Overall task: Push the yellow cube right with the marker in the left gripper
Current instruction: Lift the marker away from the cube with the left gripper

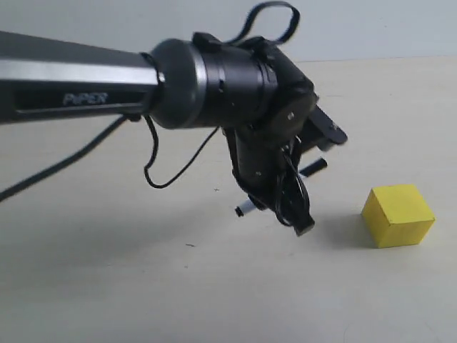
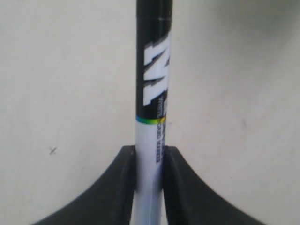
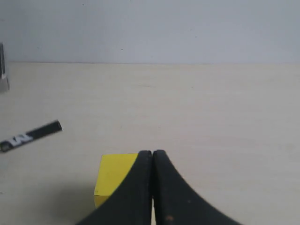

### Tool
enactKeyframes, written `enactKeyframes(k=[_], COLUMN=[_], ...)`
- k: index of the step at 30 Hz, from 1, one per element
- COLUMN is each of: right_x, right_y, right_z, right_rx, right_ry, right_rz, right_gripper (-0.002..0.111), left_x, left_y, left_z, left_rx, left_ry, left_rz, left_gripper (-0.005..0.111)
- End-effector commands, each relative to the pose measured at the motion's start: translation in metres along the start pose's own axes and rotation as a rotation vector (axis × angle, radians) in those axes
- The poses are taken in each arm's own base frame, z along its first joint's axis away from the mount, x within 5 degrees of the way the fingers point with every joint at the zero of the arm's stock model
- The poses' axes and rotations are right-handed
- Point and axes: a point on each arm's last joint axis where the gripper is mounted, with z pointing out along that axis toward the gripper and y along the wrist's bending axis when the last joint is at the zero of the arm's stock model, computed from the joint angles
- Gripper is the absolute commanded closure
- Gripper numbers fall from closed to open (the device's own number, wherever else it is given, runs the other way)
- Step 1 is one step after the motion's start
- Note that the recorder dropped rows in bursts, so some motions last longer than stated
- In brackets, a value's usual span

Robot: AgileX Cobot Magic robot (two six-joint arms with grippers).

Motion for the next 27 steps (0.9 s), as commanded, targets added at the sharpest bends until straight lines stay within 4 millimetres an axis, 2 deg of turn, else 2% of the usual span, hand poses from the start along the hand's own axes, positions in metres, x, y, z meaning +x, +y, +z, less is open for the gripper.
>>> enactKeyframes(k=[1, 3, 5, 13, 17, 27], right_x=[0.000, 0.000, 0.000, 0.000, 0.000, 0.000], right_y=[0.000, 0.000, 0.000, 0.000, 0.000, 0.000], right_z=[0.000, 0.000, 0.000, 0.000, 0.000, 0.000], right_rx=[0.008, 0.008, 0.008, 0.008, 0.008, 0.007], right_ry=[-0.014, -0.014, -0.014, -0.014, -0.014, -0.012], right_rz=[0.003, 0.003, 0.003, 0.003, 0.003, 0.003], right_gripper=[0.108, 0.108, 0.108, 0.108, 0.108, 0.108], left_x=[0.012, 0.020, 0.026, 0.047, 0.053, 0.053], left_y=[0.040, 0.053, 0.057, 0.052, 0.045, 0.032], left_z=[-0.023, -0.030, -0.035, -0.049, -0.046, -0.037], left_rx=[-0.021, -0.021, 0.000, 0.079, 0.097, 0.105], left_ry=[-0.033, -0.043, -0.052, -0.086, -0.082, -0.056], left_rz=[-0.321, -0.405, -0.477, -0.780, -0.979, -1.053], left_gripper=[0.107, 0.107, 0.107, 0.107, 0.107, 0.107])
